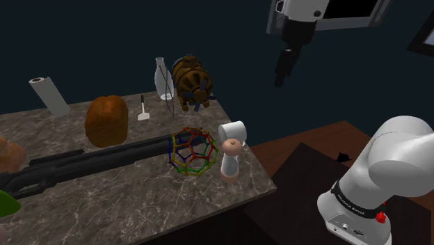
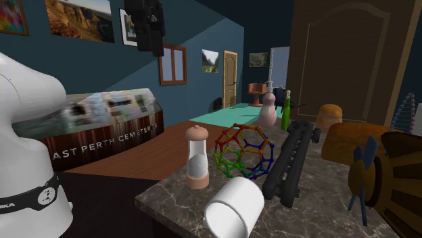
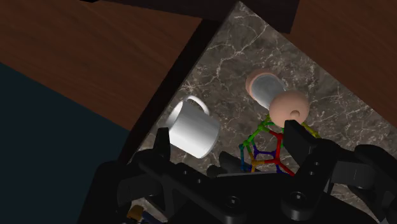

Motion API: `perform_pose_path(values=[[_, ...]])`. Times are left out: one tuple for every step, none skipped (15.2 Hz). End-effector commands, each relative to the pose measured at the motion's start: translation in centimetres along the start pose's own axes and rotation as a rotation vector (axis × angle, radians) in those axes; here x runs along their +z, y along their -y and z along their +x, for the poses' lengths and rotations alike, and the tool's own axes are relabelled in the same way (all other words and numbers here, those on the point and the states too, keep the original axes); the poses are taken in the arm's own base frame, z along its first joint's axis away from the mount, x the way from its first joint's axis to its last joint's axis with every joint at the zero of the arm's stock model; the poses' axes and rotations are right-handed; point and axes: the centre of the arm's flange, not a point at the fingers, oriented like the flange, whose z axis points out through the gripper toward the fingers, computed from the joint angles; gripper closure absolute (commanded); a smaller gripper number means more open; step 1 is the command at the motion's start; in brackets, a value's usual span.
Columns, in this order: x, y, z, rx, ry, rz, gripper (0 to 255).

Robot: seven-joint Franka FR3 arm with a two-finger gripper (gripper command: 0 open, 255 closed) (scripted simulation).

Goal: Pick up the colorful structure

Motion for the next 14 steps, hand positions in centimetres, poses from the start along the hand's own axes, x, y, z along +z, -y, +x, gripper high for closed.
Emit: perform_pose_path(values=[[0.0,0.0,0.0,0.0,0.0,0.0,0],[0.8,0.3,1.0,0.004,0.005,0.016,0],[1.6,0.6,2.0,0.009,0.01,0.032,0],[2.4,0.9,2.9,0.013,0.015,0.048,0],[3.2,1.2,3.9,0.018,0.02,0.064,0],[4.0,1.5,4.9,0.022,0.026,0.08,0],[4.8,1.8,5.9,0.027,0.031,0.097,0],[5.6,2.1,6.8,0.031,0.036,0.113,0],[6.4,2.5,7.8,0.036,0.041,0.129,0],[7.2,2.8,8.8,0.04,0.046,0.145,0],[8.0,3.2,9.7,0.045,0.051,0.161,0],[8.8,3.6,10.7,0.049,0.056,0.177,0],[9.6,3.9,11.6,0.054,0.061,0.193,0],[10.4,4.3,12.6,0.058,0.066,0.209,0]])
